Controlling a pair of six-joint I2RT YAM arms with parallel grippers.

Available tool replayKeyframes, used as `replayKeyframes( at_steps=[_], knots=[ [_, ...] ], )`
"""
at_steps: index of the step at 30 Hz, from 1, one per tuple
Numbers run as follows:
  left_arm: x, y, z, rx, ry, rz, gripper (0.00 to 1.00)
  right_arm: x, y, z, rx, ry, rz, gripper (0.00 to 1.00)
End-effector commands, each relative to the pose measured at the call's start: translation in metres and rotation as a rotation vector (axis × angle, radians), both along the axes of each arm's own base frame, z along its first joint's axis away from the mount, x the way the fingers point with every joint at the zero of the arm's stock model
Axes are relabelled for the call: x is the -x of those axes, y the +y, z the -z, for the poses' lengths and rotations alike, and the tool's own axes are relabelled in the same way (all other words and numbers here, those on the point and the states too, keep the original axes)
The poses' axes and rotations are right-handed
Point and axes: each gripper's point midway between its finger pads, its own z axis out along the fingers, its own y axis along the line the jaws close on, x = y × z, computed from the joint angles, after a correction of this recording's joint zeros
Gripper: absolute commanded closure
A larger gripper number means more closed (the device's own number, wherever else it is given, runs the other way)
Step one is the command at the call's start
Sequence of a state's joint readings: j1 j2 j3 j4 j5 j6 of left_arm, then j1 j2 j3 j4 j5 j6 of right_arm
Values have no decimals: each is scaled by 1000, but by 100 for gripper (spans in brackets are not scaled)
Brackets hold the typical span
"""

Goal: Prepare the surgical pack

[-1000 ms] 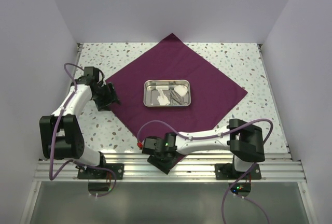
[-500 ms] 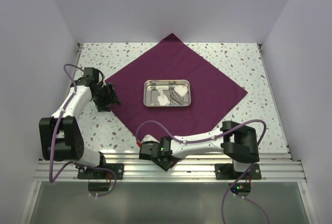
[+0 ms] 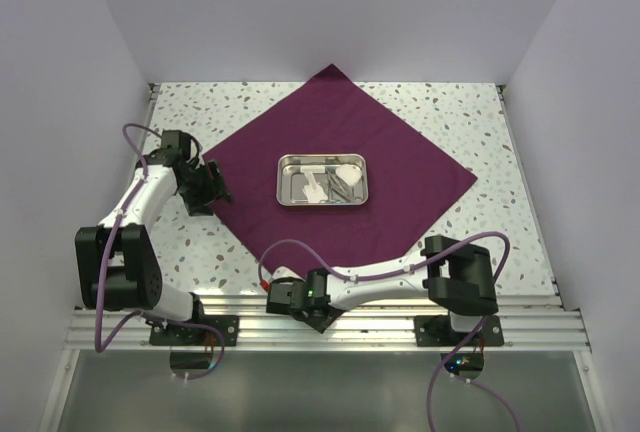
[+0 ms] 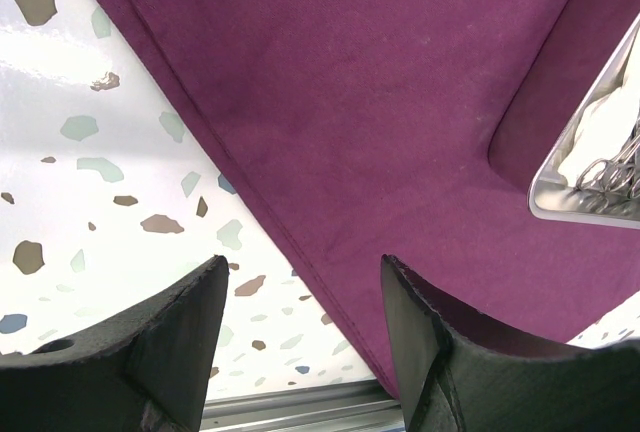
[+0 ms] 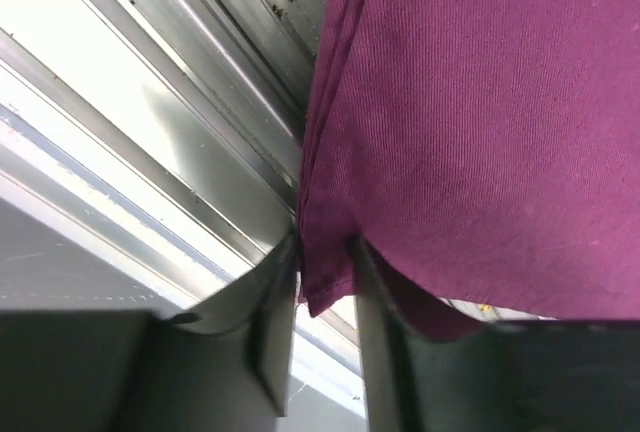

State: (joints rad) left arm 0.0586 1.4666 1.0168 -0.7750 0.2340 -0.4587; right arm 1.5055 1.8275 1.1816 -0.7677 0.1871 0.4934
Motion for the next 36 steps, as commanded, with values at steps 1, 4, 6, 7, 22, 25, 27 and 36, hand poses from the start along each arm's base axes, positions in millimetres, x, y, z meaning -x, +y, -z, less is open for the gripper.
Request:
replayKeyframes(
  at_steps=[1, 4, 6, 7, 22, 25, 27, 36],
  knots=[
    [-3, 0, -7, 2, -42, 21, 34, 2, -3, 5, 17, 1, 4, 70],
    [-3, 0, -6, 2, -37, 20, 34, -4, -1, -2, -2, -34, 19, 80],
    [-4, 0, -5, 4, -36, 19, 34, -10, 3, -9, -15, -58, 27, 84],
    [-4, 0, -5, 4, -36, 19, 34, -12, 3, -11, -16, -65, 29, 89],
    [-14, 10, -12, -46, -46, -10, 34, -107, 6, -76, -111, -218, 184, 100],
    [-22, 19, -18, -92, -57, -39, 33, -152, 7, -98, -139, -270, 224, 100],
    [-25, 22, -21, -107, -52, -57, 33, -184, 8, -117, -162, -315, 245, 100],
    [-58, 40, -46, -179, -108, -142, 31, -302, 19, -170, -235, -473, 319, 100]
  ],
)
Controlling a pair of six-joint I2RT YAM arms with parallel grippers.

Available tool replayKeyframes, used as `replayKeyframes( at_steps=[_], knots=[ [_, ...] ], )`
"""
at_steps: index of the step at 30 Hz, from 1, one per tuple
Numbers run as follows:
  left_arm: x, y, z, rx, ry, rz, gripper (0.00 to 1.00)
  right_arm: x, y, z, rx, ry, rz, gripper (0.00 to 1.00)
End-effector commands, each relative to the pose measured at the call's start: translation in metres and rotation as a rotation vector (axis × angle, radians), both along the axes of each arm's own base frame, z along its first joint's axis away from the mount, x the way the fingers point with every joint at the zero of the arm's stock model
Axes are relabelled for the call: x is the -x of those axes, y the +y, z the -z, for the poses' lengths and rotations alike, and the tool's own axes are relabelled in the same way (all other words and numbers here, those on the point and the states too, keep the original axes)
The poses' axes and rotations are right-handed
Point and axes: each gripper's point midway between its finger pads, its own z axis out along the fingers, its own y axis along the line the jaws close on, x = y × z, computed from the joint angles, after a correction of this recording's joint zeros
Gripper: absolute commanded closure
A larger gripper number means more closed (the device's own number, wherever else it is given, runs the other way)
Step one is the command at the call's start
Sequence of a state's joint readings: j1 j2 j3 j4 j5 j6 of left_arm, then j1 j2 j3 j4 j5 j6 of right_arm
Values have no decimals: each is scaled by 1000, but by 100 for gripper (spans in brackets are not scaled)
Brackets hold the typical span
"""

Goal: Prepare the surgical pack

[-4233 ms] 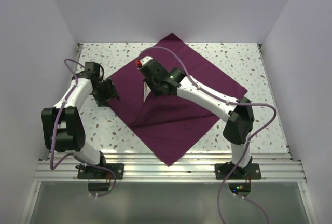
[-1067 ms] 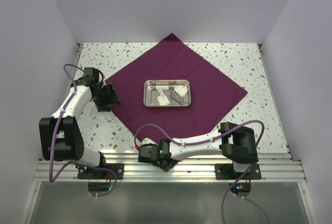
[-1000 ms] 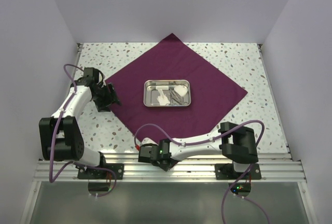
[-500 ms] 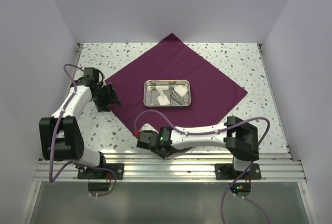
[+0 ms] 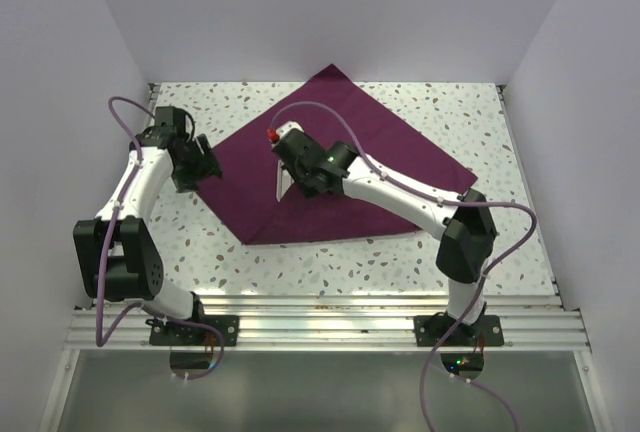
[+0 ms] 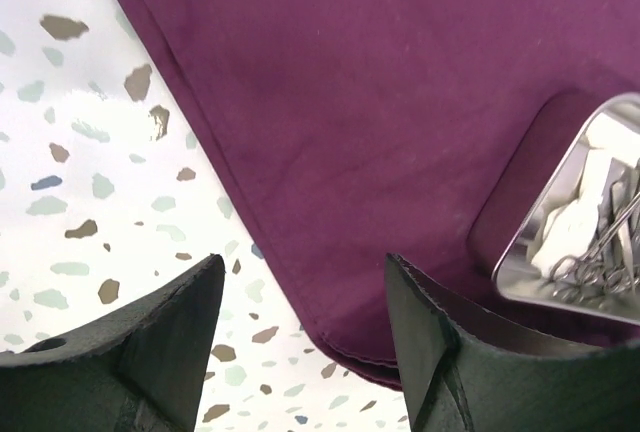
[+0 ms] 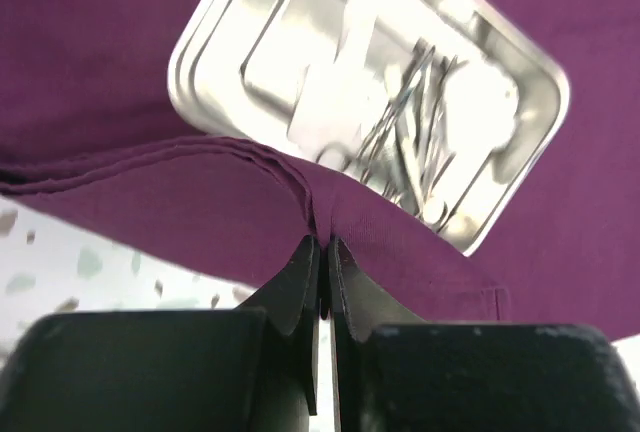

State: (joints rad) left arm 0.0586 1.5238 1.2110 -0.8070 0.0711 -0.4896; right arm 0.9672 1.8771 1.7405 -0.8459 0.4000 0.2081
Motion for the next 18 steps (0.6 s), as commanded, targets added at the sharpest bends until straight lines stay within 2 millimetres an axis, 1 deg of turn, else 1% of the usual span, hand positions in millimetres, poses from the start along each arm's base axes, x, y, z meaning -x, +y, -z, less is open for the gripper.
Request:
replayKeyframes(
  at_steps=[1, 2, 3, 5, 6, 7, 8, 9, 10, 11, 12, 13, 14, 15, 16, 18],
  knots=[
    [-14, 11, -13, -31, -26, -53, 31, -47, 8, -24, 2, -95, -8, 100],
    [-15, 10, -11, -30, -21, -52, 31, -56, 9, -28, 0, -104, -4, 100],
    [-15, 10, -10, -27, -17, -51, 31, -69, 5, -32, 1, -116, 8, 100],
    [-14, 10, -3, -24, 3, -53, 31, -89, 13, -39, -19, -145, 8, 100],
    [-14, 10, 0, -23, 9, -54, 31, -100, 10, -40, -20, -153, 25, 100],
    [-12, 9, 2, -18, 17, -52, 31, -110, 13, -54, -47, -186, 36, 100],
    [-12, 9, 5, -17, 23, -51, 31, -116, 12, -55, -45, -192, 39, 100],
    [-12, 9, 7, -16, 29, -53, 31, -126, 11, -47, -39, -187, 49, 100],
    [-10, 9, 9, -19, 35, -49, 31, -134, 11, -58, -57, -211, 59, 100],
    [-10, 9, 10, -19, 38, -50, 31, -140, 10, -57, -56, -214, 64, 100],
    [-10, 9, 11, -18, 39, -48, 31, -150, 7, -49, -48, -208, 76, 100],
    [-9, 10, 12, -19, 44, -50, 31, -156, 9, -58, -69, -227, 81, 100],
    [-9, 11, 13, -20, 46, -50, 31, -161, 9, -58, -69, -233, 83, 100],
    [-9, 10, 14, -17, 52, -49, 31, -167, 4, -59, -70, -237, 92, 100],
    [-10, 10, 14, -15, 50, -50, 31, -173, 4, -55, -68, -235, 96, 100],
    [-12, 11, 14, -16, 52, -51, 31, -182, -5, -51, -66, -235, 123, 100]
  ],
)
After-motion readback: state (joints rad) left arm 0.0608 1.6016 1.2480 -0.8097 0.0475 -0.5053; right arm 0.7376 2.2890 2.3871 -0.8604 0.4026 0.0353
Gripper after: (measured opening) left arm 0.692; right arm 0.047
